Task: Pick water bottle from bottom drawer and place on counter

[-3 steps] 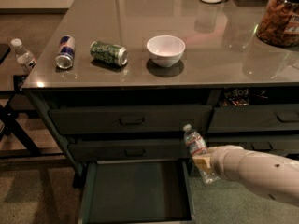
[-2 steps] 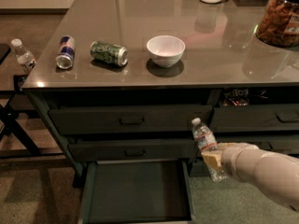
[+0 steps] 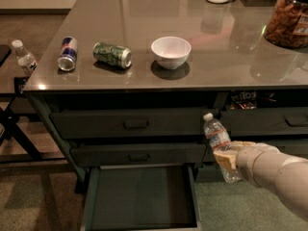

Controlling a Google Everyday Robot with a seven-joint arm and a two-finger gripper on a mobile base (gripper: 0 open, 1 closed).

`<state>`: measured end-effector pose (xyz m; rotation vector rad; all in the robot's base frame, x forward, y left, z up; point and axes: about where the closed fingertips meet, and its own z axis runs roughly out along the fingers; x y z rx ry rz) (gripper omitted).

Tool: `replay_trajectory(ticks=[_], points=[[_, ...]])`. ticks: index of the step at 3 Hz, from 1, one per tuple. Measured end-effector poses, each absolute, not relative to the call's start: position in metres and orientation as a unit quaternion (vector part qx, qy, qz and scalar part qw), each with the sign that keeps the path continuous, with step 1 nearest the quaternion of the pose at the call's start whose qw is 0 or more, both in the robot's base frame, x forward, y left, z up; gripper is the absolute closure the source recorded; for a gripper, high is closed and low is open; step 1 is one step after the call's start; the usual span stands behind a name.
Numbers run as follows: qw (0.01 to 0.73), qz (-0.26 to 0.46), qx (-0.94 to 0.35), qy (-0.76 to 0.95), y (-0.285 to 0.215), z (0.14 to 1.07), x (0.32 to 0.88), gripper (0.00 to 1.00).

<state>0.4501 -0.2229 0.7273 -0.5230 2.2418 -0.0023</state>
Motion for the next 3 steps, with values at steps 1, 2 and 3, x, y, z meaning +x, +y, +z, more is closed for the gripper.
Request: replay_trajectory(ticks=[1, 2, 3], points=[[0.410, 0.000, -0.207, 0.888, -0.221, 0.730, 0.452, 1.00], [0.433, -0.019, -0.209, 0.876, -0.232, 0.765, 0.457, 1.00], [0.461, -0.037, -0.210, 0.861, -0.237, 0.806, 0.461, 1.00]])
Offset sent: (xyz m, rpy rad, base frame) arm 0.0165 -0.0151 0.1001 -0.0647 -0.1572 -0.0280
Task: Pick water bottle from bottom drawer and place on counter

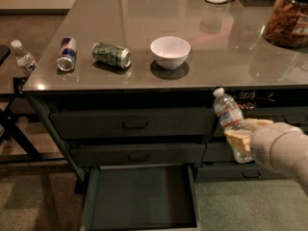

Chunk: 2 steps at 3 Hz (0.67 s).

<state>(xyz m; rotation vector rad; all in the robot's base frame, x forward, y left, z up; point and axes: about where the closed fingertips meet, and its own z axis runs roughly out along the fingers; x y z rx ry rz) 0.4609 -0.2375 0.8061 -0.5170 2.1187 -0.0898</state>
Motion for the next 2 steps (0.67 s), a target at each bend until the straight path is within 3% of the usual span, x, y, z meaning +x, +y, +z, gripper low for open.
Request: replay_trajectory(ticks=[2], points=[[0.490, -0.060, -0.209, 0.844, -0.2452, 0.8413, 0.4627, 1.00]])
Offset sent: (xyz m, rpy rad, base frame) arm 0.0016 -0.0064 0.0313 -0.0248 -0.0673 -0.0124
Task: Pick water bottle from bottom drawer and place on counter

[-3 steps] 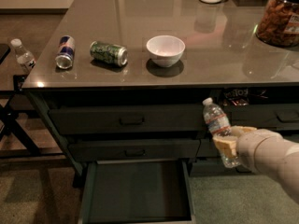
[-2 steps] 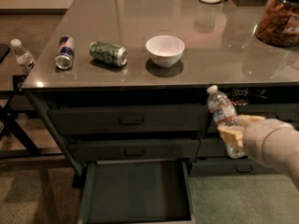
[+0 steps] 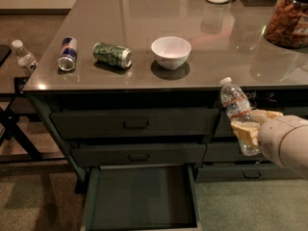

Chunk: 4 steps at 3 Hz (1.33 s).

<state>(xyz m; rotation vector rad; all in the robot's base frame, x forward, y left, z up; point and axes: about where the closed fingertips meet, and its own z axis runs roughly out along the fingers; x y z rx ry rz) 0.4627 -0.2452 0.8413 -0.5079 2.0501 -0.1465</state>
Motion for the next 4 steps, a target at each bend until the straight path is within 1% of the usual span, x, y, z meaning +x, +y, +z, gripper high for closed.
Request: replay_trajectory(ticks=[1, 2, 3, 4], points=[[0.494, -0.063, -0.214, 0.840, -0.250, 0.853, 0.485, 1.00], [0.505, -0.076, -0.233, 0.828, -0.254, 0.890, 0.530, 1.00], [0.505, -0.076, -0.233, 0.828, -0.254, 0.890, 0.530, 1.00], [0.511, -0.061, -0.233, 0.825, -0.255, 0.921, 0.579, 1.00]])
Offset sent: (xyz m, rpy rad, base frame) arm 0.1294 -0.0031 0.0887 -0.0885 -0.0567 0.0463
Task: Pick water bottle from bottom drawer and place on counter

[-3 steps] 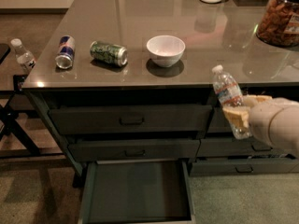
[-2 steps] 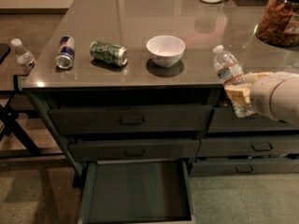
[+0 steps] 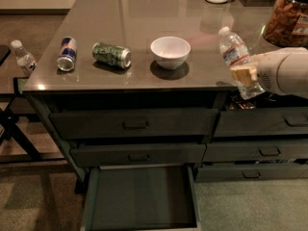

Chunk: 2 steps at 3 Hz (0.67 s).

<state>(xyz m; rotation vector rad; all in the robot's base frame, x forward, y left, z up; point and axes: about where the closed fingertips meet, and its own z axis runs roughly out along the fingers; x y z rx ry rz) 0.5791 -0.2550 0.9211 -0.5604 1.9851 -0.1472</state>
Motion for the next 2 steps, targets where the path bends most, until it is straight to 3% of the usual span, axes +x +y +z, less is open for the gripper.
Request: replay_trajectory(ticks=[2], points=[[0.496, -0.063, -0.250, 0.829, -0.254, 0.921, 0.600, 1.00]])
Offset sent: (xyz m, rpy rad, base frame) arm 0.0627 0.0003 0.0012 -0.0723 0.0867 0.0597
